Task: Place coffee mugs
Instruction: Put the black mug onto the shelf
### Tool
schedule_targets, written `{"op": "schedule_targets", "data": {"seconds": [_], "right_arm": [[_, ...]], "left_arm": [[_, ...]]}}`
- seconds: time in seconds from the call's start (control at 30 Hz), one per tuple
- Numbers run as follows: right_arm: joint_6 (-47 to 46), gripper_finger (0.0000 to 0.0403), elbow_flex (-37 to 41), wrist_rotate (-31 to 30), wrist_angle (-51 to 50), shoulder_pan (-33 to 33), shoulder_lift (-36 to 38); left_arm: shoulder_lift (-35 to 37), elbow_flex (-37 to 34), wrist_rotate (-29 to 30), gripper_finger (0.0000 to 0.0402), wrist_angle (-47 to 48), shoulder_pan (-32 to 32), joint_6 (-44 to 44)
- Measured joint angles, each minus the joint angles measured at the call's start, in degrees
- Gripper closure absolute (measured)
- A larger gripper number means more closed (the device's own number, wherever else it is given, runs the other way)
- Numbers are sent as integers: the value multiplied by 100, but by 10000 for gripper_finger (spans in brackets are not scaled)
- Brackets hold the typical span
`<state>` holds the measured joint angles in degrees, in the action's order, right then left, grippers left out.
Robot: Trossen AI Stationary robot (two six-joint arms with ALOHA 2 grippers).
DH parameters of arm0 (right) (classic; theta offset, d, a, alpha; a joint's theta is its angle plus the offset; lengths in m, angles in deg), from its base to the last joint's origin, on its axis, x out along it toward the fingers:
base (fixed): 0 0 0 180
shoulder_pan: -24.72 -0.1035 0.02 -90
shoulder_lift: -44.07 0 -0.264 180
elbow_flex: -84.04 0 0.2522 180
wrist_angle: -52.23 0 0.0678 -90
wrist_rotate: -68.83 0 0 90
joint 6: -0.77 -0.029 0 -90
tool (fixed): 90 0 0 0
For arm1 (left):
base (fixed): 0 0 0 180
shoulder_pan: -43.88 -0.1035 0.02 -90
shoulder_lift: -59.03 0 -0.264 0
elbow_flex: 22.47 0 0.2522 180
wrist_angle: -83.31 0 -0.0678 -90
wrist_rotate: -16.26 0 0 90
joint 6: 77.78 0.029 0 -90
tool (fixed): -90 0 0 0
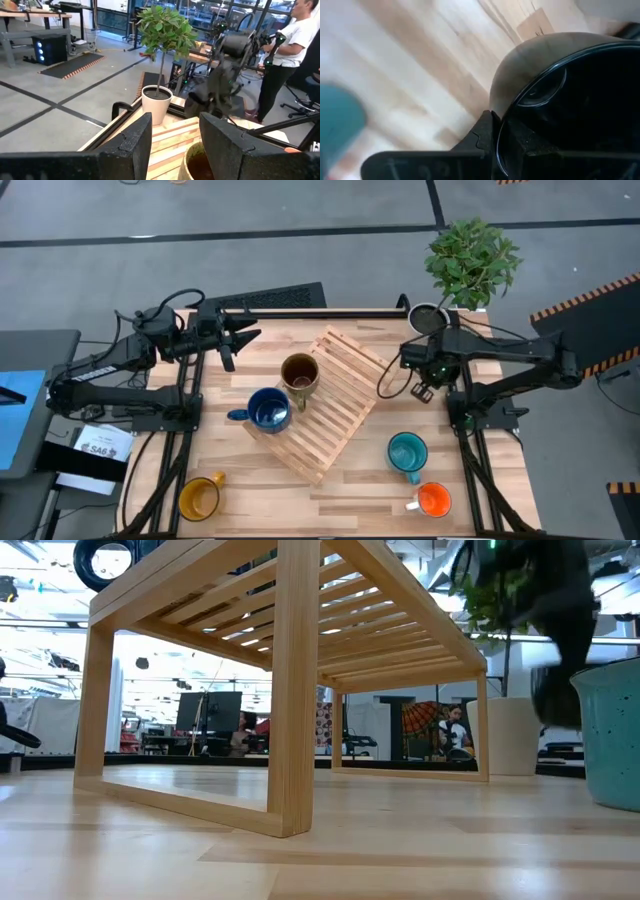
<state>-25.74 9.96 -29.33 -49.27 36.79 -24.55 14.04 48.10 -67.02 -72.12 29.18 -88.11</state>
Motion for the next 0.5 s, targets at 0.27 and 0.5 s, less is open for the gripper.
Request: {"op": "schedule_targets", "data": {"seconds": [0.27,0.5], "right_arm": [[153,363,-2043,596,-202,-673,-128],[307,363,-3841,383,-210,-1357,-1141]], "left_arm": [[0,0,0,252,2,0,0],[-2,0,0,252,25,0,0]]}}
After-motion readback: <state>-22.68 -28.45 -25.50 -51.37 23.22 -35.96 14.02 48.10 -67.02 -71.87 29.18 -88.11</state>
